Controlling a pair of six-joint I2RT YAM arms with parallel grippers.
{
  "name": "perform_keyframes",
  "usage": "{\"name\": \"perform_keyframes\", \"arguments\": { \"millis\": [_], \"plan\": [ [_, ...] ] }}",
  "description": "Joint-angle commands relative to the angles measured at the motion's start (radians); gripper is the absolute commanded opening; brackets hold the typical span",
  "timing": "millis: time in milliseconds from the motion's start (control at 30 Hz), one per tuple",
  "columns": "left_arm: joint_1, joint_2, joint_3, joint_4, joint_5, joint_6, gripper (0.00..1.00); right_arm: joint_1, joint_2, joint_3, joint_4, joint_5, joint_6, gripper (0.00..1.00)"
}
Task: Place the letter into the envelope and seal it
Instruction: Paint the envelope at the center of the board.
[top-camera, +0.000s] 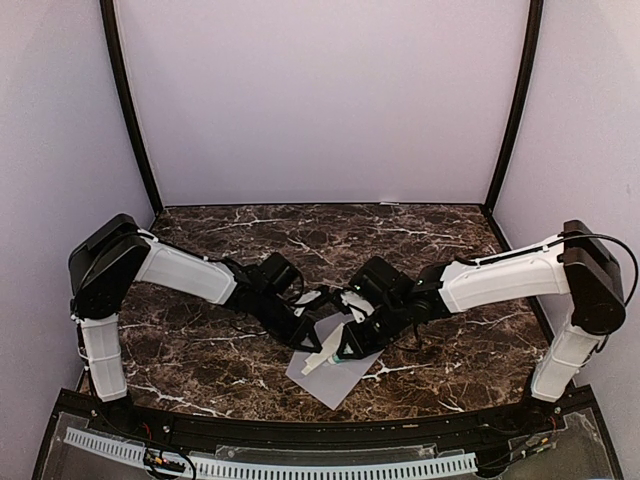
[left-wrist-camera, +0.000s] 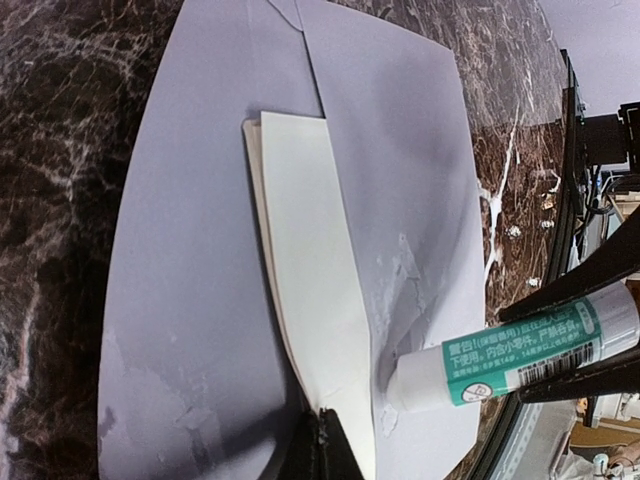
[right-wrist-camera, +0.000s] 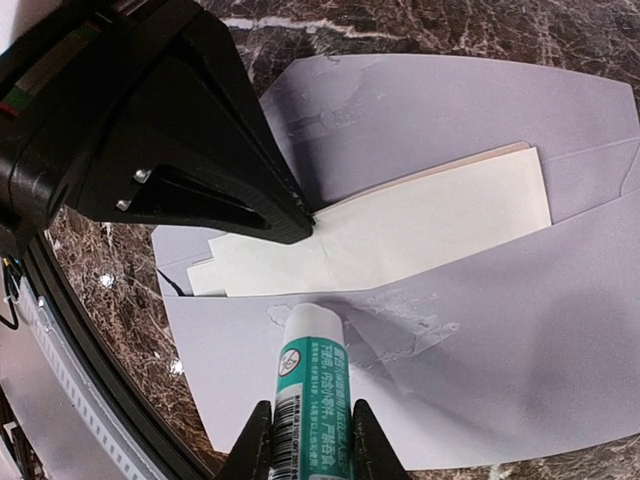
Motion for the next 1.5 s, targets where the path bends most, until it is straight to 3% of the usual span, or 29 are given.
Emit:
{"name": "perform_keyframes", "arguments": {
  "millis": [0,433,1167,1467],
  "plan": [
    [-0.013,0.015,0.01,-0.044,-0.016,0.029,0.0,-0.01,-0.001,0.01,-0.059,0.081,0.007,0.0],
    [-0.014,0.014,0.015,-0.044,-0.022,0.035,0.0,-0.075,-0.032,-0.005,-0.122,0.16,-0.031,0.0],
    [-0.014,0.016,0.026,-0.04,-0.033,0.025,0.0,-0.127,-0.027,0.068,-0.073,0.07,-0.105,0.0],
    [-0.013,0.017,0.032,-0.04,-0.033,0.019,0.0,-0.126,0.03,0.133,-0.18,0.073,-0.179,0.0]
  ]
}}
